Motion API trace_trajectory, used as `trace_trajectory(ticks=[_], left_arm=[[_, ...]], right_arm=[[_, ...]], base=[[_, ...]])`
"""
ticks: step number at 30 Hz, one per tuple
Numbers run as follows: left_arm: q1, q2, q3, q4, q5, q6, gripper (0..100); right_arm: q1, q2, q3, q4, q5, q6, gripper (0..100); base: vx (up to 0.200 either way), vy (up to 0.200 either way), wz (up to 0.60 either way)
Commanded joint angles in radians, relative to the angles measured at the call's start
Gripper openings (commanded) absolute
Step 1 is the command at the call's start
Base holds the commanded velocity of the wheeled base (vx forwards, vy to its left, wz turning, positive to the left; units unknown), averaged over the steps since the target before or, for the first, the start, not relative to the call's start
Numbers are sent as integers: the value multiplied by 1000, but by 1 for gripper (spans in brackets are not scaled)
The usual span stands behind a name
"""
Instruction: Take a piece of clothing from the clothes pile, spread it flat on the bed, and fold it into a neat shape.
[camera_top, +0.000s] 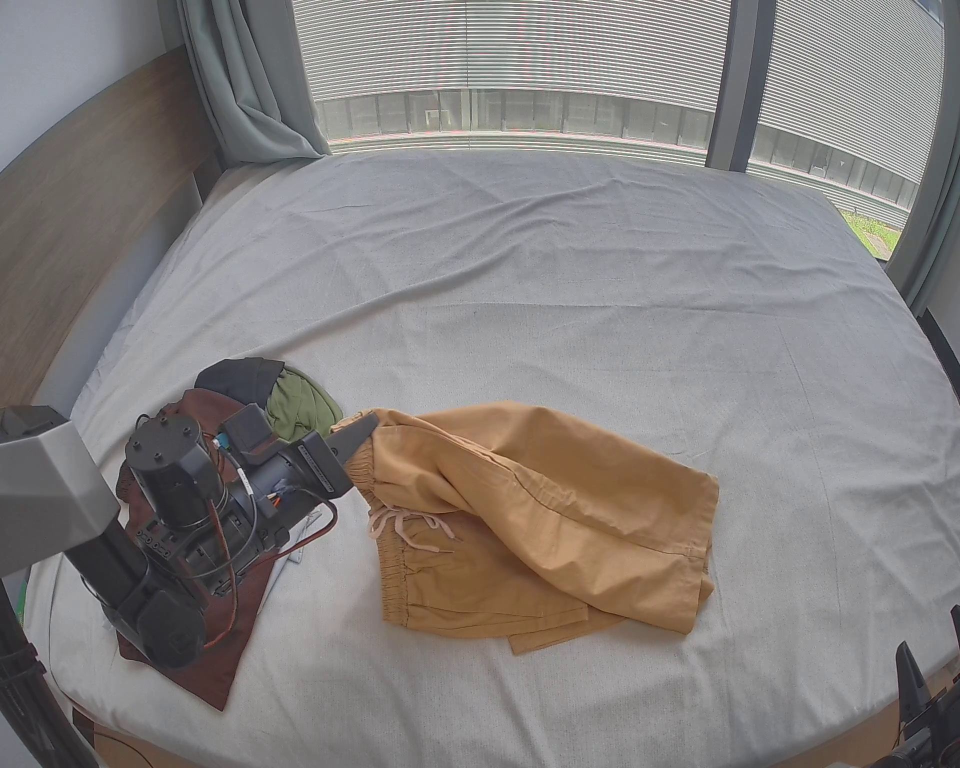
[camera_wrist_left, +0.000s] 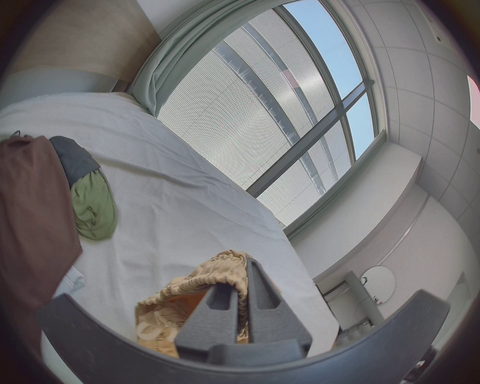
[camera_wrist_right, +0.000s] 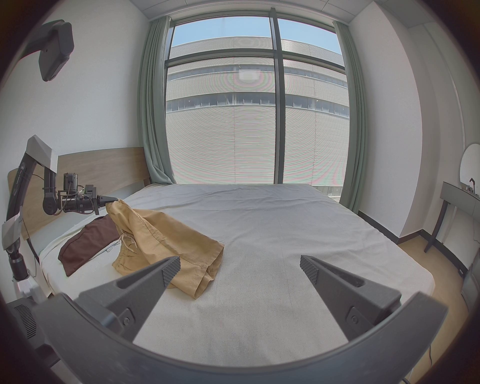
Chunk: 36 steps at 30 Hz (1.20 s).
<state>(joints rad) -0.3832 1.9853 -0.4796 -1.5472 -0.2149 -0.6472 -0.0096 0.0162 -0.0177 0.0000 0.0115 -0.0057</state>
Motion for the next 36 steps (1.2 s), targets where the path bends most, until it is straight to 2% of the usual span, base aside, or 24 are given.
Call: trace_trajectory(ticks=[1, 4, 13, 33, 36], left_arm=[[58, 46, 1, -1, -1, 51, 0], [95, 53, -5, -1, -11, 86, 0], [122, 79, -8, -1, -21, 90, 0], [124, 73, -5, -2, -20, 92, 0], [124, 72, -5, -2, -18, 92, 0]], right_arm=[[0, -10, 18, 0, 1, -2, 100], [0, -10, 18, 0, 1, -2, 100], [2, -10, 18, 0, 4, -5, 100], [0, -10, 18, 2, 7, -7, 100], [-1, -15, 2, -34, 18, -13, 100]], base=[[0, 0, 0], [0, 0, 0], [0, 0, 0], [0, 0, 0], [0, 0, 0]])
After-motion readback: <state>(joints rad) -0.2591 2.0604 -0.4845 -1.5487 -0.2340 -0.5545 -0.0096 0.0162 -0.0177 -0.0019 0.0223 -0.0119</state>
